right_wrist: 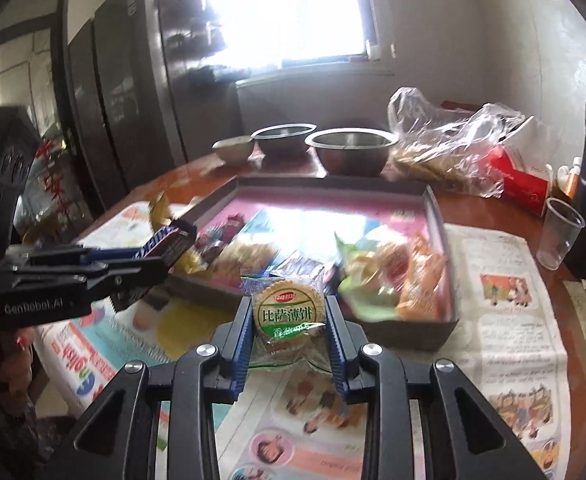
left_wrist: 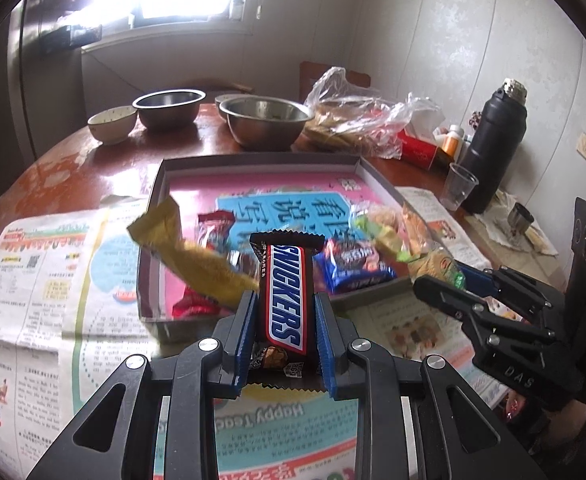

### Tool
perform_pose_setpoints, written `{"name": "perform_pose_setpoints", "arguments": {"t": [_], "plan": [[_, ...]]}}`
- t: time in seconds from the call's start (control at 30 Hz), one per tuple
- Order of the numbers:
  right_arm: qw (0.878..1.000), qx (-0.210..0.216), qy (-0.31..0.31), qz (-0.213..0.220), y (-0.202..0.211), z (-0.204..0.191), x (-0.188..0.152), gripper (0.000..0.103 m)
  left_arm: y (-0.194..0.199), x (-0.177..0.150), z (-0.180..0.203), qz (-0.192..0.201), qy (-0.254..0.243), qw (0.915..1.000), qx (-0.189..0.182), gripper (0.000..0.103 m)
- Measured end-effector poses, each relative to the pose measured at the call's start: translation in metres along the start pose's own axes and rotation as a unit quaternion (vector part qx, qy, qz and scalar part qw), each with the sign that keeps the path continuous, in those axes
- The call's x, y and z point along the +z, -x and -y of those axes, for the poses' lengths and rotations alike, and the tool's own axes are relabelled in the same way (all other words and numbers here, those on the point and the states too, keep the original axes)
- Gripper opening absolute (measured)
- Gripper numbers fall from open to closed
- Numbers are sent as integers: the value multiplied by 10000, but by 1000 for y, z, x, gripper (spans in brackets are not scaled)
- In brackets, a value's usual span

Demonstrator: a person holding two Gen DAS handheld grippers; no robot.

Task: Organize snacks
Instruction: 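Carry the Snickers bar and round biscuit pack over the gray tray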

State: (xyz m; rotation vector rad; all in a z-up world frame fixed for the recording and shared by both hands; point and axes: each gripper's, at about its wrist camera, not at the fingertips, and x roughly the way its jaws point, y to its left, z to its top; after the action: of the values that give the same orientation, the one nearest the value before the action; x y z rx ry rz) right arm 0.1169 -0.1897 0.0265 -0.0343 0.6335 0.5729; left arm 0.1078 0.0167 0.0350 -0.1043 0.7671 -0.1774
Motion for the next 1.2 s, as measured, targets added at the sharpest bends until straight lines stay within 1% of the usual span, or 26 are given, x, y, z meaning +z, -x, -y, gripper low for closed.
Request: {"name": "perform_pose_setpoints", "arguments": {"t": [0.2,0.43,0.8,1.2], "plan": [[9996,-105,-217,136,-4,18,16,34,-12,10,-2,-3,68,10000,22,29],[9993,-90,-265,230,-13,22,30,34,-31,16,-9,-75,179,9998,24,29],[9995,-136,-240,135,-35,18,36,34,-45,19,-18,-85,262,9996,5,29],[9990,-284,-337,91,-45,19,41,34,-52,25,-31,-31,407,9991,-71,29]]}}
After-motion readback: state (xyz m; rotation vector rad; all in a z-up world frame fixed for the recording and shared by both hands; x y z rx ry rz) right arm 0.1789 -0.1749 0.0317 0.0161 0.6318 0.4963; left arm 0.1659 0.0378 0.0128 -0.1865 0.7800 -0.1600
